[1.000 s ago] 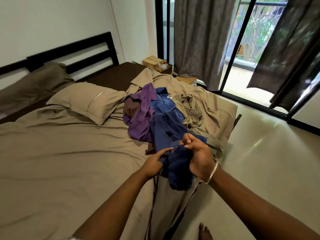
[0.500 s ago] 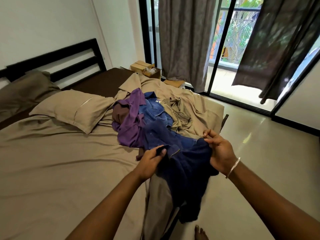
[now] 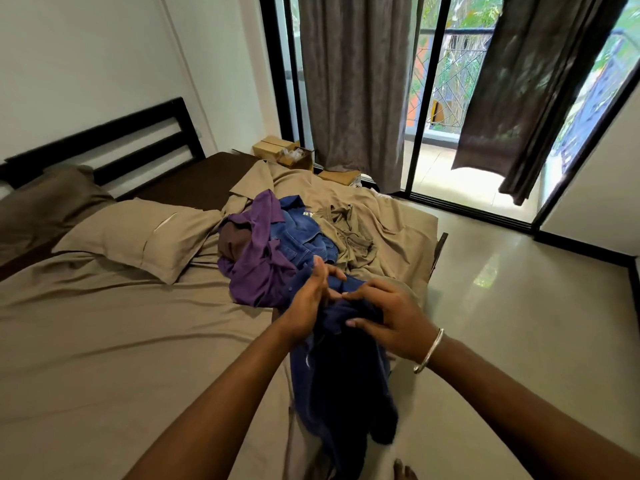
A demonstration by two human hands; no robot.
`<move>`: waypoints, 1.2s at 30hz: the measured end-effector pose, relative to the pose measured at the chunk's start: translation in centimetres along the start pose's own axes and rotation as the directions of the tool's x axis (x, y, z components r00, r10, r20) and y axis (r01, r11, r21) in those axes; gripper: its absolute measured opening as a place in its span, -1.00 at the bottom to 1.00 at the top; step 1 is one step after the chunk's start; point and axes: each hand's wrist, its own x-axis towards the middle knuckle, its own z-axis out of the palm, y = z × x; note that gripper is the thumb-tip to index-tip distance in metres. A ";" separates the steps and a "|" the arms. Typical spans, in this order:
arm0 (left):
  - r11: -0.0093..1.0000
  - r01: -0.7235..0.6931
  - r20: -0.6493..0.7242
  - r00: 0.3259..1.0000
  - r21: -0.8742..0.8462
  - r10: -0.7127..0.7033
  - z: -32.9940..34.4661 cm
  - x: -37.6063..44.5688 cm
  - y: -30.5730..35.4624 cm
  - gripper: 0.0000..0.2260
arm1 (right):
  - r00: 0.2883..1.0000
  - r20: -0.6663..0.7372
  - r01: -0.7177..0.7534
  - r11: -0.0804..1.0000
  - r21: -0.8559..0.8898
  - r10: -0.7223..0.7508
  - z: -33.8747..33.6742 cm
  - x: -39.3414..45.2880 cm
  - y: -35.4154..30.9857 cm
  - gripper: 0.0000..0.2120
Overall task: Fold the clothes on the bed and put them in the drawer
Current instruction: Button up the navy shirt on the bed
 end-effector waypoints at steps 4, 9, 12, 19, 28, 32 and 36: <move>0.912 -0.099 0.142 0.989 0.399 0.045 -2.4 -1.4 -1.6 -0.66 | 0.993 -0.002 0.120 0.988 -0.101 -0.121 -0.7 0.7 -1.2 -0.79; 0.827 -0.027 0.097 0.995 0.562 -0.033 -4.4 -2.9 -5.6 -0.60 | 0.981 -0.073 0.172 0.977 -0.124 -0.182 -4.1 1.6 -3.8 -0.68; 0.793 0.000 0.069 0.996 0.609 -0.052 -4.9 -2.9 -6.3 -0.71 | 0.957 -0.219 0.172 0.980 -0.098 -0.190 -6.7 2.0 -4.3 -0.71; 0.750 -0.116 -0.164 0.943 0.651 0.288 -4.4 -1.8 -1.2 -0.75 | 0.985 -0.065 -0.173 0.922 -0.345 0.161 -10.7 0.9 1.5 -0.56; 0.707 -0.330 0.187 0.943 0.626 0.275 2.8 1.6 5.8 -0.86 | 0.928 0.249 -0.209 0.939 -0.272 0.278 -7.9 -0.4 5.6 -0.26; 0.640 -0.342 0.203 0.937 0.688 0.283 4.1 4.5 6.5 -0.83 | 0.942 0.045 -0.332 0.943 -0.032 0.333 -7.6 -0.2 7.8 -0.79; 0.060 -0.202 0.200 0.979 0.978 0.042 0.5 7.4 5.9 -0.79 | 0.938 -0.197 -0.266 0.957 0.119 0.285 -12.8 1.0 8.3 -0.79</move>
